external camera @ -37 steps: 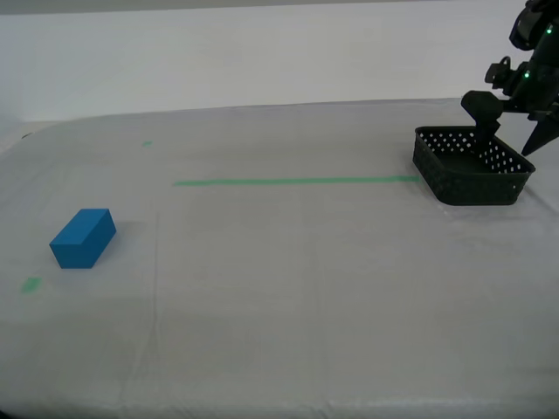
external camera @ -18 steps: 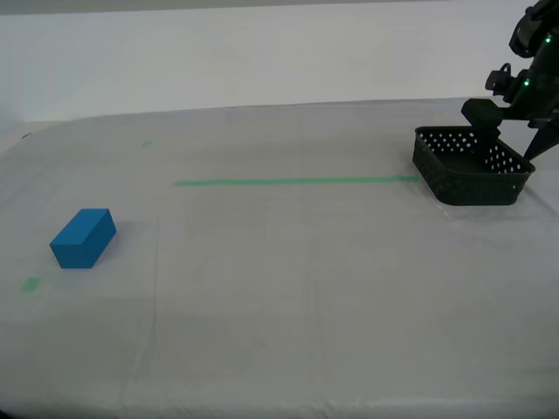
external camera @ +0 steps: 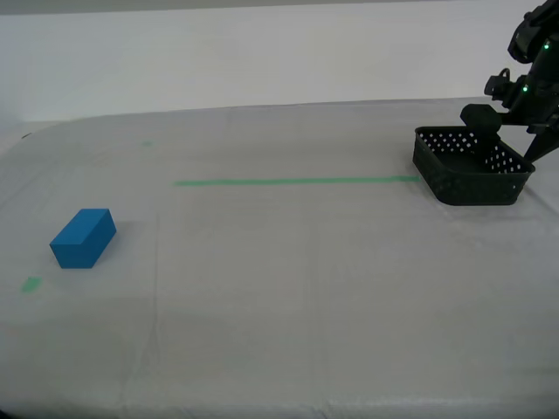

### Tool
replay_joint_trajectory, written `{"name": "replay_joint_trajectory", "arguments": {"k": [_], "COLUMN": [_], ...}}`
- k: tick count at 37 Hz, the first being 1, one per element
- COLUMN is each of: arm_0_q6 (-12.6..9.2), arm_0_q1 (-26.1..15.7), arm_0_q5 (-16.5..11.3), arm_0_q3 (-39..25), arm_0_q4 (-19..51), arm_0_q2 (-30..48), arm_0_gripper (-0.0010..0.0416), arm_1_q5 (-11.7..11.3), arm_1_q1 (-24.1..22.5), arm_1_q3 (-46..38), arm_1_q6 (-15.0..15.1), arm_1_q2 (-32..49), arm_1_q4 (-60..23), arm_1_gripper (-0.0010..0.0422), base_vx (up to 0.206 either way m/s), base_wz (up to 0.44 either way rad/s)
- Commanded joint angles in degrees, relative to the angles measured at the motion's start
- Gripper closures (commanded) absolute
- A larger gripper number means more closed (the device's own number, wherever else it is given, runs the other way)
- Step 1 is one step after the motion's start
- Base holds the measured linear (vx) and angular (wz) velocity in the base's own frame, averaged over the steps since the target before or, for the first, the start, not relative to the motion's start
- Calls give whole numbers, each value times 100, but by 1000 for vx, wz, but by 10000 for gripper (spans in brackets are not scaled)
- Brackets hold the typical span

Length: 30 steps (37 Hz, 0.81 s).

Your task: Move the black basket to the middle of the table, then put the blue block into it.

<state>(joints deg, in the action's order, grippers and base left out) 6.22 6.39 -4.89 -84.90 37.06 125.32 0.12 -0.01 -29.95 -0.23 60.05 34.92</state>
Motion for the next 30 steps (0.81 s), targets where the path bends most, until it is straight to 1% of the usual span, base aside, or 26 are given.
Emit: {"name": "replay_joint_trajectory", "arguments": {"k": [1,18,23,30], "arm_0_q6": [-2,-7,-24,-39], "arm_0_q1": [-7,-11,-13,-17], "arm_0_q5": [11,17,17,17], "arm_0_q3": [2,2,2,2], "arm_0_q4": [-17,-24,-26,-26], "arm_0_q2": [0,0,0,0], "arm_0_gripper": [42,146,184,250], "arm_1_q5": [13,13,13,13], "arm_1_q1": [0,-2,-2,-2], "arm_1_q3": [-2,-2,-2,-2], "arm_1_q6": [9,7,9,9], "arm_1_q2": [-2,-2,-2,-2], "arm_1_q4": [33,33,33,33], "arm_1_gripper": [412,412,412,412], "base_vx": [0,0,0,0], "base_wz": [0,0,0,0]}}
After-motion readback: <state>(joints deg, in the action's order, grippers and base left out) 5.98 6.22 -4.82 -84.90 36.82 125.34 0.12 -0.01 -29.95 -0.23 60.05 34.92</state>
